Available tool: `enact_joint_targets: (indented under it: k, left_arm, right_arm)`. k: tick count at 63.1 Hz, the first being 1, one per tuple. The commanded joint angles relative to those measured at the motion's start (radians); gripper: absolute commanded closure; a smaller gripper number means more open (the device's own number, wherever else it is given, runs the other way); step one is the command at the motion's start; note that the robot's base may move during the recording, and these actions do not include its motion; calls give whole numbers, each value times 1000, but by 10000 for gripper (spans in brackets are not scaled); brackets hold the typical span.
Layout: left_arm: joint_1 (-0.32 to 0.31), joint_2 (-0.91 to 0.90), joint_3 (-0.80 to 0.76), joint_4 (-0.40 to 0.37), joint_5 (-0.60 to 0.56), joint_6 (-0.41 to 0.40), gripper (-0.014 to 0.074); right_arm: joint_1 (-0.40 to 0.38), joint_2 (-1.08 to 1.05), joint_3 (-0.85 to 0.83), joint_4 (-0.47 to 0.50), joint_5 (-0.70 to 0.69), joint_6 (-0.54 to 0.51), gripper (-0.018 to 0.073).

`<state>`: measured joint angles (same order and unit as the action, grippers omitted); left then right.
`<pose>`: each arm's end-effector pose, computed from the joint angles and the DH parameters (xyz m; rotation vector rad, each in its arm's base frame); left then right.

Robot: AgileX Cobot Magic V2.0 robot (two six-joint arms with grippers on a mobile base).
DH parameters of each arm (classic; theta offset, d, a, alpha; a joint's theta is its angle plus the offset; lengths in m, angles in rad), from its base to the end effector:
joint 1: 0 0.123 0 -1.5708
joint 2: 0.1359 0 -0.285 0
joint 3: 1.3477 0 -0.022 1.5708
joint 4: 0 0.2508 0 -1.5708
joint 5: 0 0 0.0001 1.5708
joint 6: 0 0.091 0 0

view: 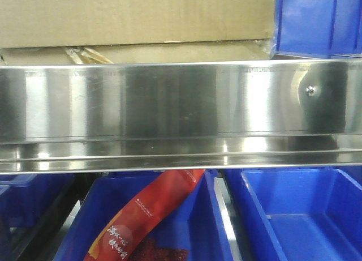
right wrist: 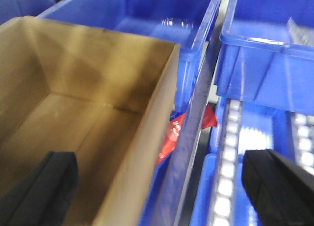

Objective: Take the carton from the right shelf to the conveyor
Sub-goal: 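Lift the carton with both grippers and pull it off the shelf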

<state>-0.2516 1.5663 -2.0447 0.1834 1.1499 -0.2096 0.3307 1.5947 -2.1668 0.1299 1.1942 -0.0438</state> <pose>0.3063 -0.0631 0.5094 0.0288 2.1398 -0.0460 0.2877 0.1104 0.5295 -0.4157 2.0743 0.3275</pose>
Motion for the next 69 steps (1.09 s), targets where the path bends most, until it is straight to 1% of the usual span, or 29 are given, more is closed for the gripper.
enact_joint_targets:
  k: [1, 7, 12, 28, 43, 47, 52, 53, 54, 62, 63, 64, 65, 67, 69]
  left_arm:
    - [50, 54, -32, -52, 11, -11, 164]
    - [86, 99, -32, -61, 13, -11, 164]
    - [99, 130, -32, -61, 13, -11, 164]
    - [101, 213, -32, -61, 5, -11, 164]
    - [101, 264, -32, -61, 7, -11, 164]
    - [101, 266, -32, -61, 11, -11, 176]
    - [101, 268, -32, -61, 13, -11, 246]
    - [101, 268, -32, -61, 13, -11, 269]
    - [101, 268, -32, -61, 13, -11, 294]
    - [101, 268, -32, -61, 13, -11, 600]
    - [101, 268, -32, -61, 13, -11, 635]
    - [101, 268, -32, -61, 13, -11, 638]
    - [101, 268, -32, -61, 13, -11, 622]
    - [101, 268, -32, -61, 13, -11, 598]
    - [101, 268, -32, -61, 13, -11, 592]
  right_arm:
    - [3, 97, -103, -3, 27, 16, -1]
    - [3, 170, -157, 13, 27, 16, -1]
    - [3, 226, -169, 29, 25, 16, -1]
    - [3, 350, -169, 29, 12, 16, -1]
    - [3, 395, -169, 31, 0, 16, -1]
    - [7, 397, -169, 33, -4, 16, 21]
    - [15, 397, -169, 33, -11, 16, 125]
    - [17, 397, -169, 33, -11, 16, 154]
    - [18, 397, -169, 33, -13, 16, 201]
    - [28, 397, -169, 33, -6, 16, 535]
    - [28, 397, -169, 33, -3, 16, 592]
    - [29, 397, -169, 33, 1, 16, 629]
    - [29, 397, -169, 33, 4, 16, 653]
    - [29, 397, -169, 33, 9, 16, 643]
    - [29, 397, -169, 31, 13, 16, 622]
